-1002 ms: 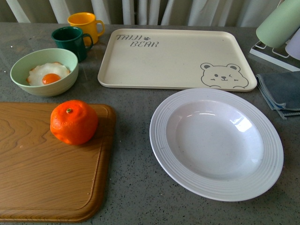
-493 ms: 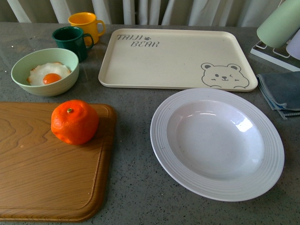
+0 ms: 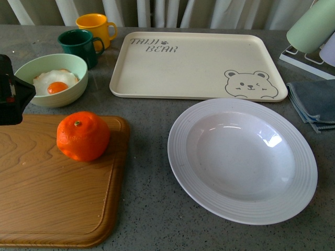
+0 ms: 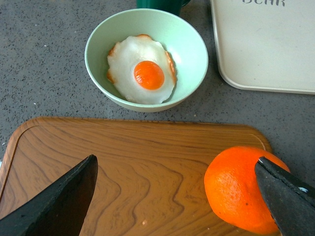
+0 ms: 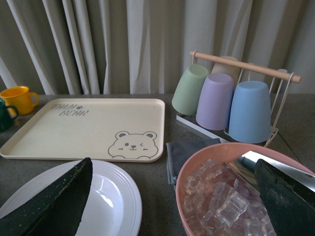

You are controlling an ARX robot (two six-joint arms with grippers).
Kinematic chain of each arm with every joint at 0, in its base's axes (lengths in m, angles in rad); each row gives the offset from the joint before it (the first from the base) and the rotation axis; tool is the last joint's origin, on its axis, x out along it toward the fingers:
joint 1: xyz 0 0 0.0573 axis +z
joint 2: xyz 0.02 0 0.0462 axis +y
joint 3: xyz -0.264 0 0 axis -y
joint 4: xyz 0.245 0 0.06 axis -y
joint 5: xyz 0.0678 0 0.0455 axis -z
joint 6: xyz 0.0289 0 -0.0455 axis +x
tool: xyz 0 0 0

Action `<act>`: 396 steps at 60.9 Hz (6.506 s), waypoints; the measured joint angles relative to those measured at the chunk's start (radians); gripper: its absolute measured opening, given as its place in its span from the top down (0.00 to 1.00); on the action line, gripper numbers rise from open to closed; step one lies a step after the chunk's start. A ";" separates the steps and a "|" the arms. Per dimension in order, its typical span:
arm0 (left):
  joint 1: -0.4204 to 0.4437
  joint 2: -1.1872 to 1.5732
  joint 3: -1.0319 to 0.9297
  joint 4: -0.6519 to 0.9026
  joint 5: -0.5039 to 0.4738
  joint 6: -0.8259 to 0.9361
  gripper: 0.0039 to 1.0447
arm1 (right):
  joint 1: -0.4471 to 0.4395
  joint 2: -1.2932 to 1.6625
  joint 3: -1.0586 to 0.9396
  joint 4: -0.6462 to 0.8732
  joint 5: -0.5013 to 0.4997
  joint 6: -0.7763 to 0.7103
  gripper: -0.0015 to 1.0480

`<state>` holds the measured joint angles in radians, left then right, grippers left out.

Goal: Place orange and plate with both arms

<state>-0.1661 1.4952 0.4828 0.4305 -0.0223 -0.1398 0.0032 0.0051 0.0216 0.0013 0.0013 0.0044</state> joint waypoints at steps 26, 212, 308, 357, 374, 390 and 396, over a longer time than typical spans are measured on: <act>-0.027 0.136 0.030 0.048 0.023 0.049 0.08 | 0.000 0.000 0.000 0.000 0.000 0.000 0.09; -0.246 0.131 0.193 -0.123 0.187 -0.030 0.53 | 0.000 0.000 0.000 0.000 0.000 0.000 0.09; -0.550 0.548 0.524 -0.069 0.200 -0.057 0.13 | 0.000 0.000 0.000 0.000 0.000 0.000 0.09; -0.206 0.052 0.236 0.115 0.171 -0.188 0.12 | 0.000 0.000 0.000 0.000 0.000 0.000 0.09; -0.102 -0.150 -0.118 0.548 -0.238 0.103 0.62 | 0.000 0.000 0.000 0.000 -0.002 0.000 0.09; -0.015 -0.336 -0.279 0.519 -0.147 0.125 0.99 | 0.000 0.000 0.000 0.000 -0.002 0.000 0.09; 0.017 -0.414 -0.326 0.484 -0.121 0.127 0.99 | 0.000 0.000 0.000 0.000 -0.002 0.000 0.09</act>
<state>-0.1490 1.0817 0.1566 0.9150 -0.1432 -0.0128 0.0032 0.0051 0.0216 0.0013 -0.0002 0.0040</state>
